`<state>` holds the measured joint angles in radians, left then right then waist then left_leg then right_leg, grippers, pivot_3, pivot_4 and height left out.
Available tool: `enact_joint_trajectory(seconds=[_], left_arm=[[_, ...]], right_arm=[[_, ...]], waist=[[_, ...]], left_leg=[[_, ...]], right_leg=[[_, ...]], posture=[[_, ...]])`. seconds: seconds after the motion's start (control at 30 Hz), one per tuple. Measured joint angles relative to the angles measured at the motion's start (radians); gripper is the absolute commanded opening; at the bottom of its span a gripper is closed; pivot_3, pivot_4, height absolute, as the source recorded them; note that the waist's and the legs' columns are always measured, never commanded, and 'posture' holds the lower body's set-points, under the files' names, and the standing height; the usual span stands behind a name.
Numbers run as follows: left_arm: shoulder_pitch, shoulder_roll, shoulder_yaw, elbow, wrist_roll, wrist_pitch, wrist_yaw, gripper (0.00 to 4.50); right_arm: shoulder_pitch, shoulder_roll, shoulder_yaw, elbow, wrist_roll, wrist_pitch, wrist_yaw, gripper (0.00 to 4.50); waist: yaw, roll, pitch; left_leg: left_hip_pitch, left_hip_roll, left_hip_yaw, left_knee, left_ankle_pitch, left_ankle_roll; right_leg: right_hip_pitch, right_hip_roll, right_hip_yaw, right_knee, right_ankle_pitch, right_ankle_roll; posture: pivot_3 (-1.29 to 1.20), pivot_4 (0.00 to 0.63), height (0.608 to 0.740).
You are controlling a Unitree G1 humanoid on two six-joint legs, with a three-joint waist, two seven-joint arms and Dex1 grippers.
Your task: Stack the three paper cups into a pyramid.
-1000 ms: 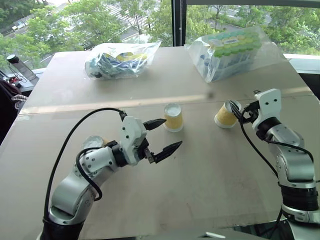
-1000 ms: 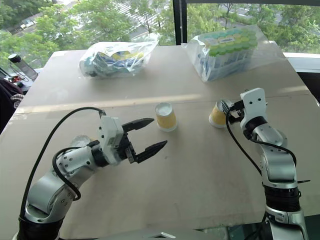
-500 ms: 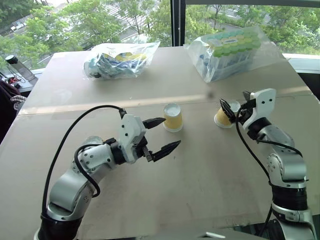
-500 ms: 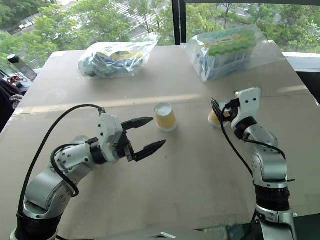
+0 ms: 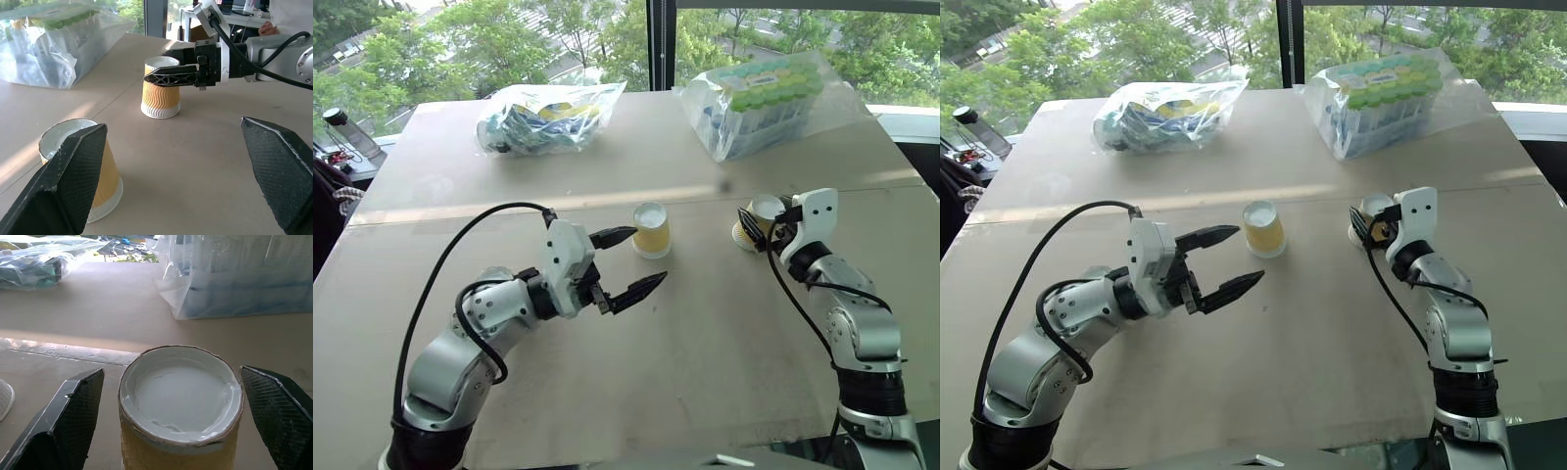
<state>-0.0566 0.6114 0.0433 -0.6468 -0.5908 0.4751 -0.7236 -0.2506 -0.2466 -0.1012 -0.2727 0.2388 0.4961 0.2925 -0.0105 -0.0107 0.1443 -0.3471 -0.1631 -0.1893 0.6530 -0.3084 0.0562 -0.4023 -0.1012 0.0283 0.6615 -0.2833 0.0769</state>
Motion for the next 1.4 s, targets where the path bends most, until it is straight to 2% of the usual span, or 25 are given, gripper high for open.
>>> enact_joint_trajectory(seconds=[0.13, 0.17, 0.4, 0.8, 1.17, 1.23, 1.33, 1.4], left_arm=[[0.000, 0.000, 0.000, 0.000, 0.000, 0.000, 0.000, 4.50], [0.000, 0.001, 0.000, 0.000, -0.001, 0.000, -0.001, 4.50], [0.043, -0.008, 0.013, -0.002, 0.007, -0.012, 0.016, 4.50], [0.334, -0.171, 0.035, -0.056, 0.178, -0.119, 0.244, 4.50], [0.356, -0.183, 0.023, -0.077, 0.198, -0.144, 0.246, 4.50], [0.356, -0.183, 0.022, -0.077, 0.199, -0.149, 0.246, 4.50], [0.355, -0.182, 0.022, -0.077, 0.199, -0.154, 0.245, 4.50], [0.353, -0.182, 0.022, -0.077, 0.199, -0.154, 0.245, 4.50]], right_arm=[[0.007, 0.000, -0.003, 0.000, 0.009, -0.001, 0.002, 2.38], [0.009, 0.000, -0.003, 0.000, 0.012, -0.005, 0.004, 2.18], [0.008, -0.005, 0.016, -0.001, 0.018, -0.006, 0.029, 2.18], [-0.106, 0.033, 0.208, 0.035, 0.010, 0.057, 0.073, 2.18], [-0.157, 0.050, 0.261, 0.064, -0.007, 0.084, 0.082, 2.18], [-0.160, 0.052, 0.261, 0.065, -0.008, 0.090, 0.082, 3.21], [-0.160, 0.055, 0.267, 0.068, -0.004, 0.114, 0.092, 4.47], [-0.160, 0.056, 0.271, 0.068, -0.001, 0.129, 0.095, 4.47]], waist=[[0.000, 0.000, 0.000], [0.000, 0.000, 0.000], [-0.004, 0.000, 0.000], [0.005, 0.000, 0.000], [-0.002, 0.000, 0.000], [-0.002, 0.000, 0.000], [-0.001, 0.000, 0.000], [-0.001, 0.000, 0.000]], left_leg=[[0.000, 0.000, 0.000, 0.000, 0.000, 0.000], [0.000, 0.000, 0.000, 0.000, 0.000, 0.000], [0.000, 0.000, 0.000, 0.000, 0.000, 0.000], [0.000, 0.000, 0.000, 0.000, 0.000, 0.000], [0.000, 0.000, 0.001, 0.000, 0.000, 0.000], [0.000, 0.000, 0.001, 0.000, 0.000, 0.000], [0.000, 0.000, 0.001, 0.000, 0.000, 0.000], [0.000, 0.000, 0.001, 0.000, 0.000, 0.000]], right_leg=[[0.000, 0.000, 0.000, 0.000, 0.000, 0.000], [0.000, 0.000, 0.000, 0.000, 0.000, 0.000], [0.000, 0.000, 0.000, 0.000, 0.000, 0.000], [-0.001, 0.000, 0.001, 0.000, 0.000, 0.000], [-0.001, 0.000, 0.000, 0.000, 0.000, 0.000], [-0.001, 0.000, 0.000, 0.000, 0.000, 0.000], [-0.001, 0.000, 0.000, 0.000, 0.000, 0.000], [-0.001, 0.000, 0.000, 0.000, 0.000, 0.000]], posture=[[0.00, 0.150, 0.740], [0.00, 0.150, 0.740], [0.00, 0.150, 0.740], [0.00, 0.150, 0.740], [0.00, 0.150, 0.740], [0.00, 0.150, 0.740], [0.00, 0.150, 0.740], [0.00, 0.150, 0.740]])
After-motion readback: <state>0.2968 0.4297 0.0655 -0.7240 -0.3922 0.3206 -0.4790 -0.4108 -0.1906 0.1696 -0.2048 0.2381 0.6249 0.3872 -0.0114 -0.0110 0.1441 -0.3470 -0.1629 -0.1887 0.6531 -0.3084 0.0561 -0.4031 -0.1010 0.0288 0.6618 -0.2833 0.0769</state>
